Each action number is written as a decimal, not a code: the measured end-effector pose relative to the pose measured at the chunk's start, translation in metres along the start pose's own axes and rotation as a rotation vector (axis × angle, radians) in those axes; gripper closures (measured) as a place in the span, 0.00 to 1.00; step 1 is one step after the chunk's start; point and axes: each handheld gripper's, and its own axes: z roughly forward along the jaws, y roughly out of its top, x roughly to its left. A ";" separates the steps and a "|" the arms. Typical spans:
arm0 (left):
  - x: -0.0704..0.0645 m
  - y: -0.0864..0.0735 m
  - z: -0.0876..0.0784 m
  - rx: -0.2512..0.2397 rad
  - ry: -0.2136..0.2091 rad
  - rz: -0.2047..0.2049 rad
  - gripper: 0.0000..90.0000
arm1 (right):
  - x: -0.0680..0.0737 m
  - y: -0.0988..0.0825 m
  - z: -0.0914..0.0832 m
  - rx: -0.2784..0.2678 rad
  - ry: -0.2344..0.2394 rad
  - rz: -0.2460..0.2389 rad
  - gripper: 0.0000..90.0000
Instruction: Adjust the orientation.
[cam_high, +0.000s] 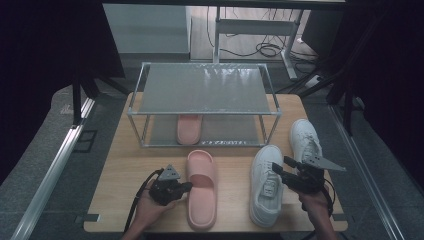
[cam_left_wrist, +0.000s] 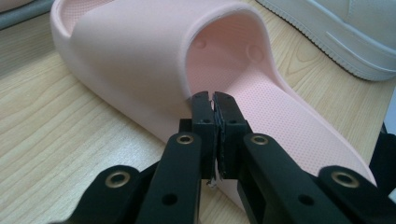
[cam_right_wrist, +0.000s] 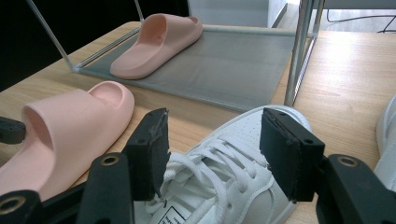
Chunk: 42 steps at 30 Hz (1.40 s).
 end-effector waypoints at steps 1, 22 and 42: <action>0.000 0.000 0.000 0.001 0.001 0.000 0.98 | 0.000 0.000 0.000 0.001 0.001 -0.001 0.47; 0.025 0.001 -0.007 -0.003 0.058 -0.043 0.98 | 0.000 -0.001 0.001 0.007 0.001 -0.001 0.47; 0.013 0.000 -0.015 -0.035 0.005 -0.033 0.95 | -0.001 -0.001 0.002 0.007 -0.001 0.000 0.47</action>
